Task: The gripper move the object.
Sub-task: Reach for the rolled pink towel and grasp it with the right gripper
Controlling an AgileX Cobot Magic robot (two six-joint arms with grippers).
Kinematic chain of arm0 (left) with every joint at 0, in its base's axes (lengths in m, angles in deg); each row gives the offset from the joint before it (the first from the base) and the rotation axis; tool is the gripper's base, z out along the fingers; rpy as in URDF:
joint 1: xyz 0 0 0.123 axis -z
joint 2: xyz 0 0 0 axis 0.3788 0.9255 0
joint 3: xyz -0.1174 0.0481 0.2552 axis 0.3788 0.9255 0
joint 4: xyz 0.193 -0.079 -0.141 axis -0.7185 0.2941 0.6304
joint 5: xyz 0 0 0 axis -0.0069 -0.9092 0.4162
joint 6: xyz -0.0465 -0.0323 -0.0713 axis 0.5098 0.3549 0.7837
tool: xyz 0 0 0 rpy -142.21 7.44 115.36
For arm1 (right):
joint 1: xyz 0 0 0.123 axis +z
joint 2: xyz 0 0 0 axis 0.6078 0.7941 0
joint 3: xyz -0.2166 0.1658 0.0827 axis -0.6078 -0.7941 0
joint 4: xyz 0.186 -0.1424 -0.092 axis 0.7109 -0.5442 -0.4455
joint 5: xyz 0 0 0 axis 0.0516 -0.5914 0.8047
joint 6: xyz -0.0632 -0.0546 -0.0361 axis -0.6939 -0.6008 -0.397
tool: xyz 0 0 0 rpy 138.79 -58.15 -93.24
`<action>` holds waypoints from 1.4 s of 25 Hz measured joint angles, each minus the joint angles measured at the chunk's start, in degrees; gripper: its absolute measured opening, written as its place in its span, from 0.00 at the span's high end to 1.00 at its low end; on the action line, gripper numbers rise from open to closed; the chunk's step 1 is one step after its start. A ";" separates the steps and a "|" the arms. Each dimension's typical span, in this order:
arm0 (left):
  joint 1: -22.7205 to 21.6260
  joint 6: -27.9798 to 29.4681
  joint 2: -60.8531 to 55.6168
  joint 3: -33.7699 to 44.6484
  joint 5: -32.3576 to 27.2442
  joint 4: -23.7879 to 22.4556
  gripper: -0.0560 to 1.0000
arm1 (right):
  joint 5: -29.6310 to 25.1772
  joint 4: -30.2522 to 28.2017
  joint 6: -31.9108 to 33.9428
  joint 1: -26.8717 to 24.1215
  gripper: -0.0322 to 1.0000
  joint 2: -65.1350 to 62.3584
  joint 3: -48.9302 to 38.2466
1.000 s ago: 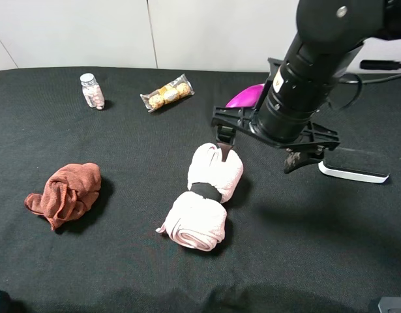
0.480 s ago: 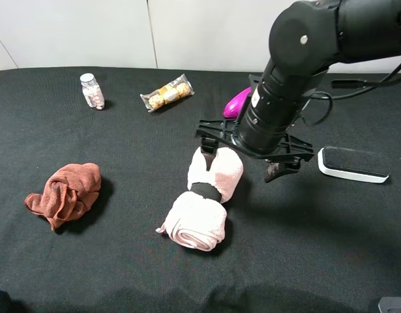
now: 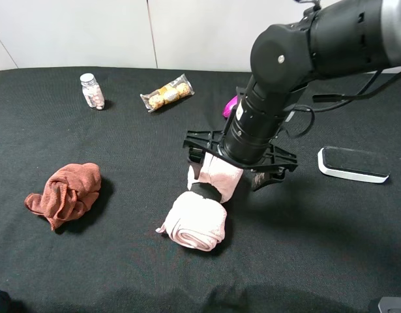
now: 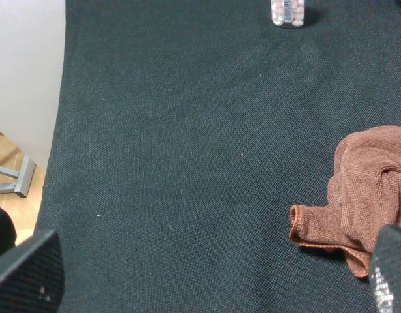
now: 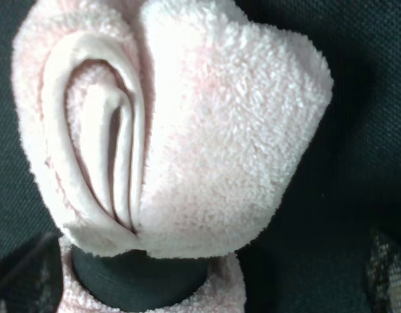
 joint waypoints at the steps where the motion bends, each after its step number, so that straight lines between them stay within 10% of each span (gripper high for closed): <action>1: 0.00 0.00 0.00 0.00 0.00 0.00 0.01 | 0.42 0.17 0.00 0.23 0.30 0.25 0.00; 35: 0.00 0.00 0.00 0.00 0.00 0.00 0.01 | 8.61 5.58 -2.74 1.34 0.34 10.29 0.04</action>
